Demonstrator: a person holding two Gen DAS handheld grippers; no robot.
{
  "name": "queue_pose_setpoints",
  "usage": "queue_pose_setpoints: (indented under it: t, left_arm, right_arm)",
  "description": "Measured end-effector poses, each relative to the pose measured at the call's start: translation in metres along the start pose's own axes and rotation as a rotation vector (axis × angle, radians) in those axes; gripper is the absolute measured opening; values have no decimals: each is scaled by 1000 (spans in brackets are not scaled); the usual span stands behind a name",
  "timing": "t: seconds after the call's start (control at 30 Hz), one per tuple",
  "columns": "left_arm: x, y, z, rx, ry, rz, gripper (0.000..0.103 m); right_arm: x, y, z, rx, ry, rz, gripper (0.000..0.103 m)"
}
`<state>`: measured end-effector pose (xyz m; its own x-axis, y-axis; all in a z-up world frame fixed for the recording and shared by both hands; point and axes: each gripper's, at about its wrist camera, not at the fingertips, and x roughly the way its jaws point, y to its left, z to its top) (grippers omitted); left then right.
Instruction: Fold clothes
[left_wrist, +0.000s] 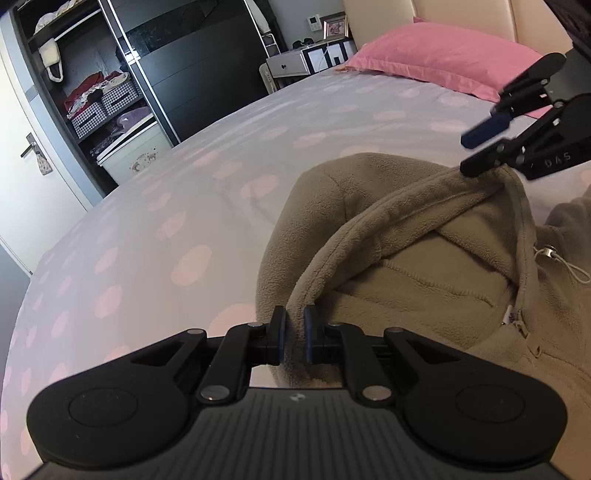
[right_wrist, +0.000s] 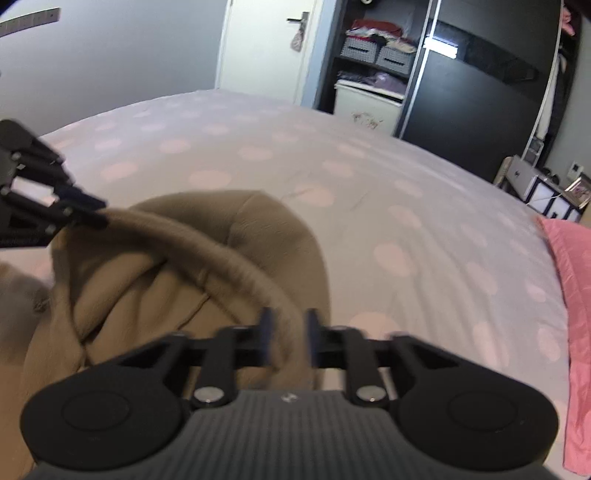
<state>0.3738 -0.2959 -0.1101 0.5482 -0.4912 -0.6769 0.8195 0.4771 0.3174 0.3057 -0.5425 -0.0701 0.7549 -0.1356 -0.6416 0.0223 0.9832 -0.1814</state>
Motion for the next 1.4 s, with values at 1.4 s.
queue_pose_setpoints:
  t: [1.4]
  left_arm:
    - [-14,-6,-31,203,-23,-187,10]
  right_arm:
    - [63,53,-10,191,117,179,21]
